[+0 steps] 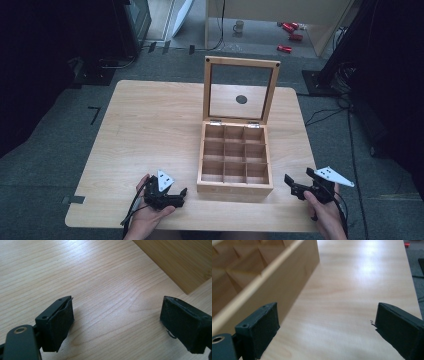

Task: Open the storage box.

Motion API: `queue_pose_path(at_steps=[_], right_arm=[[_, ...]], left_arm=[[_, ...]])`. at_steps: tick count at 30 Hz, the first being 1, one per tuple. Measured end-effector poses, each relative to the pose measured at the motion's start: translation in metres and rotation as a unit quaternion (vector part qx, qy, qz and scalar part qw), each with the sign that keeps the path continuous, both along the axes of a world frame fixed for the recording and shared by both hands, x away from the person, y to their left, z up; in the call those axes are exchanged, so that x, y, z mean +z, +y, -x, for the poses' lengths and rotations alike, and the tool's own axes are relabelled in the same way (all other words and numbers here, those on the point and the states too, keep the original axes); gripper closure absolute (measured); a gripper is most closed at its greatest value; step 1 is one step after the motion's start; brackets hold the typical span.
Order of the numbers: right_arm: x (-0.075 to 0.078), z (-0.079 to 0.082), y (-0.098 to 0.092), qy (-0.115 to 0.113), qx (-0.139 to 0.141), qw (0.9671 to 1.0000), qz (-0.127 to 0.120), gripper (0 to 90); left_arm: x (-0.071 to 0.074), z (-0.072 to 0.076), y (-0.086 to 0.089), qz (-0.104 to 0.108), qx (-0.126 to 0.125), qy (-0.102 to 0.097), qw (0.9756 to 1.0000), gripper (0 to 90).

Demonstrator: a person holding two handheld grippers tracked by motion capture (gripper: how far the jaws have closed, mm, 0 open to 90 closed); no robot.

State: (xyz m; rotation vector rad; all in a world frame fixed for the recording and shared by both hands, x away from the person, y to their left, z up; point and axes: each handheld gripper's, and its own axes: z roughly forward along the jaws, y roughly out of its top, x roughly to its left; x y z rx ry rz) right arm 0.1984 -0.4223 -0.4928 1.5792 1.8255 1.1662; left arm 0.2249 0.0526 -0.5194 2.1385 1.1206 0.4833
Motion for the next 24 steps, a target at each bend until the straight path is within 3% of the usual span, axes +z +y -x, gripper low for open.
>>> queue_pose_path(at_steps=[4, 7, 12, 17, 24], right_arm=[[-0.013, 0.011, -0.003, 0.017, -0.004, 0.9998, 0.014, 5.2], [-0.024, 0.021, -0.004, 0.039, -0.009, 0.9985, 0.038, 5.2], [-0.028, 0.026, -0.002, 0.048, -0.016, 0.9971, 0.056, 5.2], [-0.033, 0.027, 0.006, 0.073, -0.029, 0.9925, 0.094, 4.5], [-0.035, 0.027, 0.007, 0.071, -0.024, 0.9928, 0.094, 3.0]], left_arm=[[0.0, 0.0, 0.0, 0.0, 0.0, 0.0, 1.0, 12.1], [0.0, 0.0, 0.0, 0.0, 0.0, 0.0, 1.0, 12.0], [0.0, 0.0, 0.0, 0.0, 0.0, 0.0, 1.0, 12.1], [0.0, 0.0, 0.0, 0.0, 0.0, 0.0, 1.0, 12.1], [0.0, 0.0, 0.0, 0.0, 0.0, 0.0, 1.0, 12.1]])
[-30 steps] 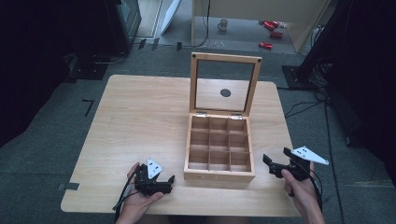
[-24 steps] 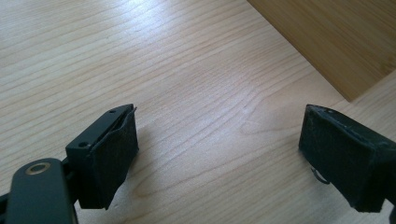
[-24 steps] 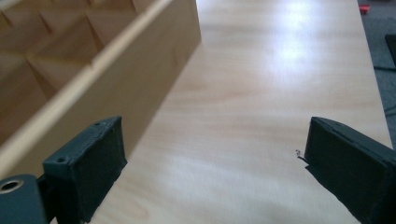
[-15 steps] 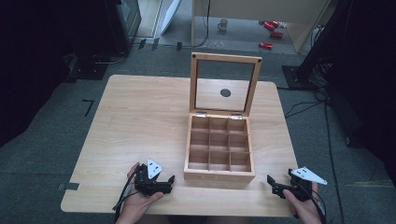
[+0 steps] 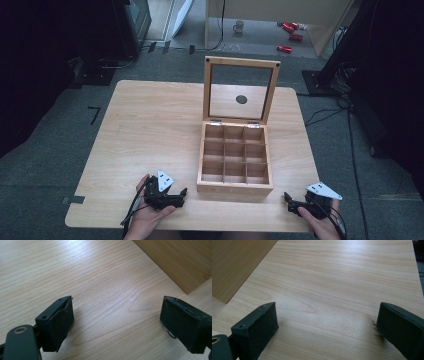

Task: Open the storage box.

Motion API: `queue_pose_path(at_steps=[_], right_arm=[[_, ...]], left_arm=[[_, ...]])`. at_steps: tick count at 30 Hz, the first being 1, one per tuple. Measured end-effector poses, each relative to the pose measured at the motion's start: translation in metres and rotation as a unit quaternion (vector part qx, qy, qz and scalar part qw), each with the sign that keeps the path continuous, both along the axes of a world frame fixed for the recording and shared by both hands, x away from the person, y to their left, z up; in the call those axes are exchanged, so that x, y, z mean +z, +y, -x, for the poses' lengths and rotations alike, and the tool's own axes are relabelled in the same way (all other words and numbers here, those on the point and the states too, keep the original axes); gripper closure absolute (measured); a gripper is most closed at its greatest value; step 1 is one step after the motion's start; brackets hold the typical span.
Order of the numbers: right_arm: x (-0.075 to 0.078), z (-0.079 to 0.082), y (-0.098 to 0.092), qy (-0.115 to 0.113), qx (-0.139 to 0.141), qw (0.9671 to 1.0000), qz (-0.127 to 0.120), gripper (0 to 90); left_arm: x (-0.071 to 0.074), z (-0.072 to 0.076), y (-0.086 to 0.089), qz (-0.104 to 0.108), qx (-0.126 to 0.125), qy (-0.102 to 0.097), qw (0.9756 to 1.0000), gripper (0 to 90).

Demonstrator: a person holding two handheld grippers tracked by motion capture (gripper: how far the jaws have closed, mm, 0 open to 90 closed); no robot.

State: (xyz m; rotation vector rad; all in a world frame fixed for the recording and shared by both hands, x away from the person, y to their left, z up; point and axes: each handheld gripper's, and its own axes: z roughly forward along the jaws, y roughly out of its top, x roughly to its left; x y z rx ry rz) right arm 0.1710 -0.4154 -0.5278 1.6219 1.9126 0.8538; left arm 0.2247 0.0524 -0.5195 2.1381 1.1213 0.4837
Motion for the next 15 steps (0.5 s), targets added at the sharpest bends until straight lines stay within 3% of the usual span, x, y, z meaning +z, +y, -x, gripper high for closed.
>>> queue_pose_path(at_steps=[15], right_arm=[[-0.0004, 0.0007, -0.0002, -0.002, 0.002, 1.0, -0.001, 3.0]], left_arm=[[-0.0001, -0.0003, -0.0008, 0.001, -0.003, 0.0, 1.0, 12.3]])
